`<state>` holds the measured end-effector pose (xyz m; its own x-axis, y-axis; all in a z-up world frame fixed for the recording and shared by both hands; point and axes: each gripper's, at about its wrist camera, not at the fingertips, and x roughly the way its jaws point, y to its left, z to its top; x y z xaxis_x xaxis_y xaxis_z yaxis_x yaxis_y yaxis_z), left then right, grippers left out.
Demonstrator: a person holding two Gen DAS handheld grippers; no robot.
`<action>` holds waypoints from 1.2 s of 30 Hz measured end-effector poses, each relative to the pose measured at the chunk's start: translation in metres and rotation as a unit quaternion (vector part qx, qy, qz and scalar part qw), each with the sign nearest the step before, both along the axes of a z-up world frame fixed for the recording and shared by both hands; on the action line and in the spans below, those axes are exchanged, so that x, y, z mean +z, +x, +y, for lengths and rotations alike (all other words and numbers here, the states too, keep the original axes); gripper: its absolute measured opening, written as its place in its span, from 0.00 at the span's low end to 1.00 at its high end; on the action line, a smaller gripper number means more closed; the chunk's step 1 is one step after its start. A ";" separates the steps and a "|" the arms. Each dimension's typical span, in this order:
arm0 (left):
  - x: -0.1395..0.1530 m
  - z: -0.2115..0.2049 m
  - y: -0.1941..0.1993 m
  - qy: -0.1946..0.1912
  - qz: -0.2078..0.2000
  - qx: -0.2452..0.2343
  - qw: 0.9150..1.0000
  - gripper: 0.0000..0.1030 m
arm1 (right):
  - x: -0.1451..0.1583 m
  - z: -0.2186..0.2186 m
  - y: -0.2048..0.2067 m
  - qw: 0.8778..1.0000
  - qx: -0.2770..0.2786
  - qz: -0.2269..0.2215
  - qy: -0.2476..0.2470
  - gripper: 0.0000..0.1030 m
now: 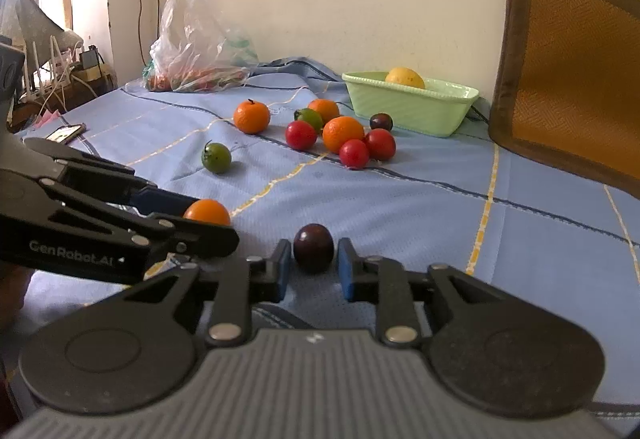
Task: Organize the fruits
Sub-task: 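Drop the orange tomato into the basket with the left gripper while the right gripper holds the plum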
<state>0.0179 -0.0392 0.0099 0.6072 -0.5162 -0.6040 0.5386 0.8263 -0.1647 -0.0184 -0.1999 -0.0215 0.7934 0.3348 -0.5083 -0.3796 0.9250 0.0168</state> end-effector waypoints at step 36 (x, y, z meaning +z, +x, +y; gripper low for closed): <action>0.035 -0.075 0.295 -0.014 0.079 0.052 0.995 0.31 | 0.029 -0.031 0.239 0.995 -0.086 -0.035 0.026 0.24</action>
<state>0.3130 -0.1139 0.0450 0.5575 -0.4730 -0.6822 0.4153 0.8705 -0.2642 0.2205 -0.2313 0.0074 0.8743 0.2145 -0.4353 -0.2170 0.9751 0.0446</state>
